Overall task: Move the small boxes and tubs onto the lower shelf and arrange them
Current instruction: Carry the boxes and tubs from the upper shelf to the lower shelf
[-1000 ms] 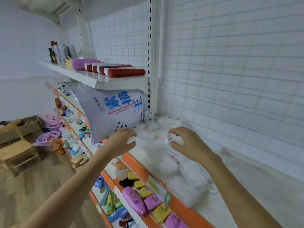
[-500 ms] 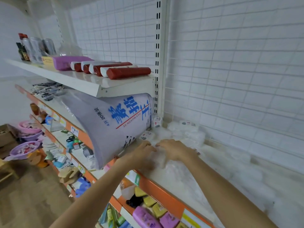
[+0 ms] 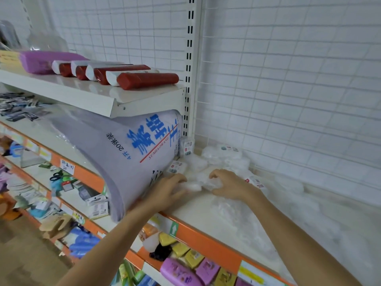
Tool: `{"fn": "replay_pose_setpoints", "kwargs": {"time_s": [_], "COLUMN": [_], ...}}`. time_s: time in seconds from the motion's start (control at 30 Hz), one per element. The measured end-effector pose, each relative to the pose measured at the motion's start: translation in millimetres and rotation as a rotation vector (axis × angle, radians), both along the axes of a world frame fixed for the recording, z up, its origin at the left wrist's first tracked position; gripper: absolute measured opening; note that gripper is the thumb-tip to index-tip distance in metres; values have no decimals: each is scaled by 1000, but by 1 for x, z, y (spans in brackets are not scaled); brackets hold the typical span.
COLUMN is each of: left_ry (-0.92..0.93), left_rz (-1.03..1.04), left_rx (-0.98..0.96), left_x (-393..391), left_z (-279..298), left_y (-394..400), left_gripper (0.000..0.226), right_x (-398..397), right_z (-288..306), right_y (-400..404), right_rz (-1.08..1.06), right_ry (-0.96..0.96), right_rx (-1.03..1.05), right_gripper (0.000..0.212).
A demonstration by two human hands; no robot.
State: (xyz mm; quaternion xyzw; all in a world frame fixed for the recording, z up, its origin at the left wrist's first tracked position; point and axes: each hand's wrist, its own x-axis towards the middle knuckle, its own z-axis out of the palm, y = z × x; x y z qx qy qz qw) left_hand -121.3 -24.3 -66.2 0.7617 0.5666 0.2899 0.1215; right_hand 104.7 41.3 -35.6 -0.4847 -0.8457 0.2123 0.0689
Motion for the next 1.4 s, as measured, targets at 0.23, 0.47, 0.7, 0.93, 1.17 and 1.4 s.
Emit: {"fn": "replay_pose_setpoints", "kwargs": {"time_s": [0.23,0.47,0.7,0.93,1.17,1.4], "left_ry": [-309,-373,-3,-83,-122,-108], "left_rz": [94,116,189,171,187,149], "left_rx": [-130,-231,-224,-191,-187,-80], "left_x": [2,7,-2,-8,-8,-2], "left_z": [12,16,-3,-15,-21,-1], "left_y": [11,6,-3,7,14,14], "left_gripper": [9,23,82,71,77,68], "right_x": [29,20,9,6,-4,7], "right_z": [13,7,-2,-3,-3,24], "right_y": [5,12,21,20,18,-3], "right_rz": [-74,-190,-229,-160,-185,-210], "right_ry": [160,260,268,89,50,111], "right_rx": [-264,-113,-82,-205,-106,173], "right_gripper": [16,26,20,64,69,71]}}
